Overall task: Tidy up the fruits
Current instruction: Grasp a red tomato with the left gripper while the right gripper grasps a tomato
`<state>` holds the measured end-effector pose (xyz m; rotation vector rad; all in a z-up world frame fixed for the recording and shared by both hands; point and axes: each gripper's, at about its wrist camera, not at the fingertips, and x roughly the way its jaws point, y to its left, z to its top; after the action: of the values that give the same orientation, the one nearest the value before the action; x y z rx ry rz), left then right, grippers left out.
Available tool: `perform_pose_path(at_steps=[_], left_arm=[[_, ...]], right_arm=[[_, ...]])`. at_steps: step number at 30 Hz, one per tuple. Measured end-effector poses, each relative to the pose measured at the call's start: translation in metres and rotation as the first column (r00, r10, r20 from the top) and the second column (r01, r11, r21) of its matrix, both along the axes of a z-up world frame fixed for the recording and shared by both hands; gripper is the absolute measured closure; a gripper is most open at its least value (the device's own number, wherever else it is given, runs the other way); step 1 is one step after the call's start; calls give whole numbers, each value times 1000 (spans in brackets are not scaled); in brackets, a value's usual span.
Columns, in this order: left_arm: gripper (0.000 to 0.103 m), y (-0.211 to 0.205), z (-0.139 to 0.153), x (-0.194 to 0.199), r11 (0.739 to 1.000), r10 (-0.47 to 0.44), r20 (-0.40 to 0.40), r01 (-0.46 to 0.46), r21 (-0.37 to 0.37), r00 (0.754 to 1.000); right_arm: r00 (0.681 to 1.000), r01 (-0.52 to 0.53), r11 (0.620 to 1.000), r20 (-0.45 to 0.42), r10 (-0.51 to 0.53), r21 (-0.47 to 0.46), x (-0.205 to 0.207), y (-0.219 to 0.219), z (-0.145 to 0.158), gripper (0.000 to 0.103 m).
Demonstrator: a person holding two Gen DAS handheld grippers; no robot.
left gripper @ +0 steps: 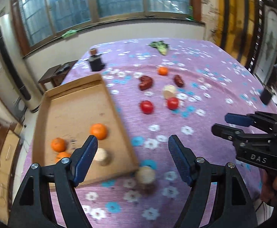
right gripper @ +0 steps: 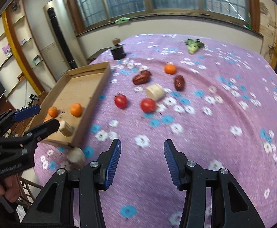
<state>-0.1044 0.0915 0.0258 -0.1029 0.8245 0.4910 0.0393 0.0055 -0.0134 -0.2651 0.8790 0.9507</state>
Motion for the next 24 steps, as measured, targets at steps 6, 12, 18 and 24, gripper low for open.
perform_pose_path(at_steps=[6,12,18,24], left_arm=[[26,-23,-2,8,999,-47,-23,47,3,999],[26,-29,-4,12,998,-61,-34,61,-5,998],[26,-13,-12,22,990,-83,-5,82,-118,997],[26,24,-17,48,990,-30,-21,27,-139,999]], right_arm=[[999,37,999,-2,-37,13,5,-24,0,54],[999,53,998,-9,-53,25,10,-35,-1,54],[999,37,999,-19,-36,22,21,-22,-9,54],[999,9,1000,-31,-9,-2,55,25,-24,55]])
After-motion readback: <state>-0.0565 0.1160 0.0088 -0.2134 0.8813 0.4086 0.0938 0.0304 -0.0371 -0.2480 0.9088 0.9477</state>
